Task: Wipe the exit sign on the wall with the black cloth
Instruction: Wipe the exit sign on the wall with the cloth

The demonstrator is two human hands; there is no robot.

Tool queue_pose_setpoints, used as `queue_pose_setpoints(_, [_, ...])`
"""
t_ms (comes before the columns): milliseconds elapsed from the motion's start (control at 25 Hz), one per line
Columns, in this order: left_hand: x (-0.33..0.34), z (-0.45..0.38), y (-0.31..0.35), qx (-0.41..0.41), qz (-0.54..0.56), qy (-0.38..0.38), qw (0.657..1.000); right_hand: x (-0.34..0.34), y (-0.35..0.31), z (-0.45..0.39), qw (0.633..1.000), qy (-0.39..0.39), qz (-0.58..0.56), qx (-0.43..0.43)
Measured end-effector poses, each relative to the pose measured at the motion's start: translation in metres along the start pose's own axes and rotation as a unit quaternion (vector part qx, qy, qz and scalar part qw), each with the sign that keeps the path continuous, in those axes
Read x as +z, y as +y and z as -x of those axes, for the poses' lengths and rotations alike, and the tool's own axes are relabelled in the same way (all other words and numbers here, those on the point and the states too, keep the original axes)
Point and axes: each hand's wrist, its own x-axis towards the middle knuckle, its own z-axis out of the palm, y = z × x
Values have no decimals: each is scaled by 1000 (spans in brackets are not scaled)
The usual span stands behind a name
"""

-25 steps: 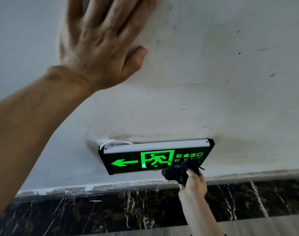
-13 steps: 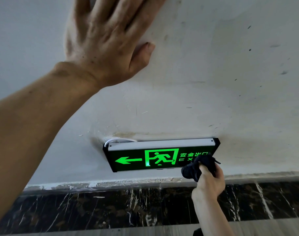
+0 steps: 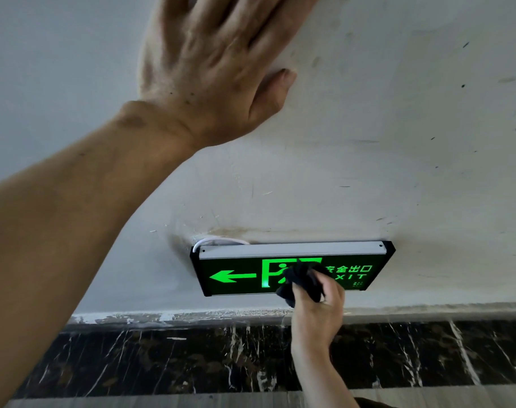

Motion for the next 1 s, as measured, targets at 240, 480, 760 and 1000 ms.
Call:
queue_pose_setpoints(240, [-1,-1,1,2,-11,22,1000,40,5,39,999,-26,24,2])
queue_pose_setpoints(480, [3,-1,2,1,-3,37,999,75,7,74,995,-77,44,44])
queue_pose_setpoints(760, [4,0,2,2,24,32,999,95,7,99,979,-174,75,70])
queue_pose_setpoints(1000, [0,-2,-3,11,21,30,999,46,-9,95,939,-323,82,90])
